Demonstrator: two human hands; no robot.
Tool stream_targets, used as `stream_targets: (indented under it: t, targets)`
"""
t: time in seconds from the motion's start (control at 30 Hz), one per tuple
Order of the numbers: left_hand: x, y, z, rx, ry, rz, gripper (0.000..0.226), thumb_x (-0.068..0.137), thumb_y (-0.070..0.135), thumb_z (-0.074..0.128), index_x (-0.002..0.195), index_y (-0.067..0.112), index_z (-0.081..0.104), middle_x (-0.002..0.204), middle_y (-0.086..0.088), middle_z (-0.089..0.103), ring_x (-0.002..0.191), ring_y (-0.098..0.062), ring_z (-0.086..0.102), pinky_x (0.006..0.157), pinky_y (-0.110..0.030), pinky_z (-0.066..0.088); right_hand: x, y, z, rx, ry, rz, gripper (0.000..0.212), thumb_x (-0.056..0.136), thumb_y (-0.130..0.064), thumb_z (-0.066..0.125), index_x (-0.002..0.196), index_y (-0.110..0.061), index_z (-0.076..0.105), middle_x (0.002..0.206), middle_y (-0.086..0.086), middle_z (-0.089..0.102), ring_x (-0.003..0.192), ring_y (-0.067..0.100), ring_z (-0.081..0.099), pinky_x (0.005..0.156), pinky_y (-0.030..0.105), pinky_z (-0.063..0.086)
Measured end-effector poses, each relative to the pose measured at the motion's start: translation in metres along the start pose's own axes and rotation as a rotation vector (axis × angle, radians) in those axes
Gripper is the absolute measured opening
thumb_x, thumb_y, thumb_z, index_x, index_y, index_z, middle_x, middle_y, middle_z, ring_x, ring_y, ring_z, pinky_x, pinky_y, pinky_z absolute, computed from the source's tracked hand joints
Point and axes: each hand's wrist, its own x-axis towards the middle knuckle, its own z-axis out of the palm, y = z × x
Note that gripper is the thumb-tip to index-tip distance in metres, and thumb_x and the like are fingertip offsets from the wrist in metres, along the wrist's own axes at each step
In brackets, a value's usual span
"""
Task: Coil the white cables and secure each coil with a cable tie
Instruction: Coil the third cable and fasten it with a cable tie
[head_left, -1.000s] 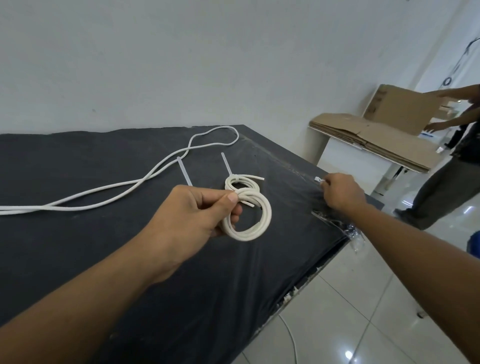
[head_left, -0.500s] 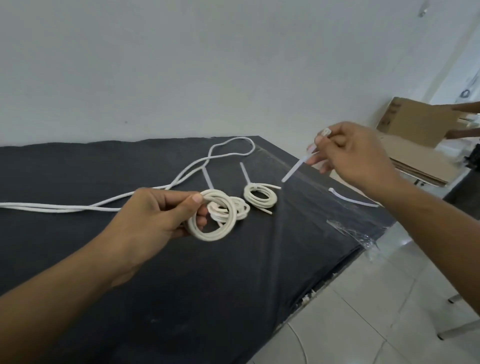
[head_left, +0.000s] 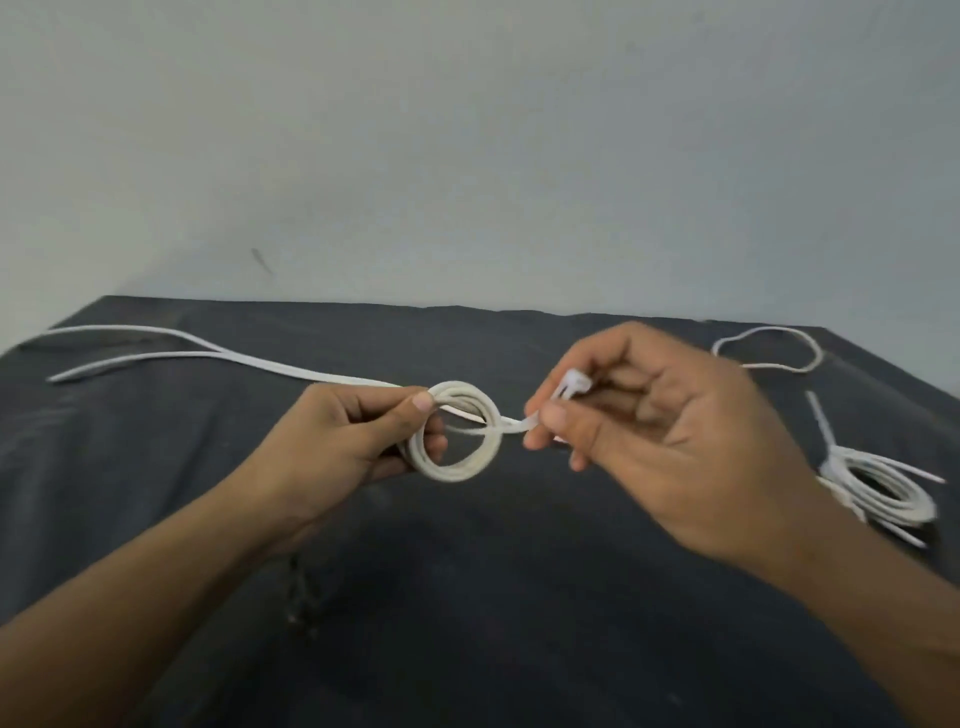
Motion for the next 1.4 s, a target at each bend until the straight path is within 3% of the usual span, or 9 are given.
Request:
stream_targets:
  t: [0.13, 0.27, 0.33, 0.43, 0.5, 0.67, 0.83, 1.03, 1.4]
  targets:
    - [-0.011, -0.01, -0.025, -0.076, 0.0, -0.061, 0.032, 0.081, 0.025, 0.064, 0.1, 0.002, 0.076, 0.082, -0.013, 0.069, 0.075, -0.015, 0.065, 0.082, -0.034, 0.057, 0.016, 0.026, 0.037, -0.207, -0.092, -0.154, 0.009, 0.09, -0.012, 0.069, 0.098, -0.016, 0.066, 0.093, -0.004, 0.075, 0.09, 0.012, 0.074, 0.079, 0.023, 0.058]
    - [-0.017, -0.018, -0.036, -0.187, 0.007, -0.136, 0.032, 0.086, 0.019, 0.061, 0.107, 0.0, 0.073, 0.11, -0.024, 0.071, 0.087, -0.021, 0.06, 0.088, -0.032, 0.055, 0.026, 0.047, 0.061, -0.368, -0.155, -0.32, 0.003, 0.094, -0.009, 0.065, 0.097, -0.01, 0.066, 0.095, -0.002, 0.072, 0.087, 0.014, 0.071, 0.074, 0.033, 0.056]
    - [-0.015, -0.021, -0.039, -0.206, 0.075, -0.118, 0.037, 0.082, 0.017, 0.063, 0.116, 0.003, 0.07, 0.11, -0.026, 0.07, 0.091, -0.027, 0.059, 0.089, -0.034, 0.054, 0.03, 0.055, 0.068, -0.398, -0.146, -0.328, 0.003, 0.094, -0.01, 0.067, 0.097, -0.011, 0.067, 0.094, -0.005, 0.072, 0.084, 0.012, 0.069, 0.074, 0.032, 0.054]
    - [-0.013, -0.022, -0.042, -0.265, 0.157, -0.105, 0.077, 0.075, 0.014, 0.068, 0.146, 0.013, 0.038, 0.096, -0.019, 0.072, 0.073, -0.02, 0.062, 0.075, -0.029, 0.058, 0.03, 0.063, 0.079, -0.366, -0.069, -0.321, 0.014, 0.09, -0.013, 0.072, 0.103, -0.016, 0.067, 0.096, -0.012, 0.072, 0.088, 0.004, 0.069, 0.079, 0.023, 0.054]
    - [-0.013, -0.026, -0.041, -0.271, 0.179, -0.128, 0.095, 0.073, 0.016, 0.069, 0.152, 0.009, 0.017, 0.091, -0.015, 0.074, 0.069, -0.018, 0.065, 0.071, -0.028, 0.058, 0.027, 0.068, 0.085, -0.296, 0.012, -0.281, 0.026, 0.088, -0.016, 0.075, 0.111, -0.023, 0.064, 0.099, -0.013, 0.072, 0.093, 0.0, 0.069, 0.082, 0.016, 0.053]
    - [-0.021, -0.031, -0.033, -0.088, 0.121, -0.025, 0.044, 0.08, 0.019, 0.065, 0.123, 0.007, 0.066, 0.11, -0.017, 0.073, 0.114, -0.047, 0.059, 0.103, -0.049, 0.046, 0.017, 0.076, 0.091, -0.192, 0.111, -0.208, 0.027, 0.088, -0.015, 0.075, 0.113, -0.019, 0.066, 0.096, -0.012, 0.071, 0.092, 0.009, 0.07, 0.079, 0.018, 0.052]
    - [-0.025, -0.027, -0.025, 0.188, 0.09, 0.116, 0.041, 0.085, 0.02, 0.064, 0.126, 0.014, 0.064, 0.109, -0.009, 0.075, 0.107, -0.03, 0.067, 0.097, -0.039, 0.051, 0.015, 0.071, 0.092, -0.129, 0.214, -0.168, 0.021, 0.092, -0.012, 0.069, 0.111, -0.019, 0.066, 0.095, -0.008, 0.07, 0.086, 0.011, 0.068, 0.074, 0.024, 0.054]
    - [-0.027, -0.024, -0.021, 0.324, 0.065, 0.185, 0.037, 0.085, 0.023, 0.061, 0.122, 0.02, 0.066, 0.098, 0.005, 0.078, 0.077, -0.002, 0.067, 0.078, -0.017, 0.053, 0.013, 0.066, 0.094, -0.134, 0.218, -0.191, 0.022, 0.093, -0.009, 0.066, 0.113, -0.018, 0.064, 0.097, -0.005, 0.069, 0.085, 0.009, 0.065, 0.072, 0.025, 0.053]
    - [-0.027, -0.025, -0.019, 0.375, -0.01, 0.238, 0.031, 0.091, 0.02, 0.058, 0.12, 0.028, 0.066, 0.102, 0.024, 0.074, 0.092, 0.011, 0.066, 0.078, -0.005, 0.046, 0.013, 0.064, 0.093, -0.231, 0.174, -0.115, 0.015, 0.094, -0.013, 0.066, 0.108, -0.013, 0.072, 0.09, -0.004, 0.069, 0.08, 0.014, 0.066, 0.063, 0.025, 0.049]
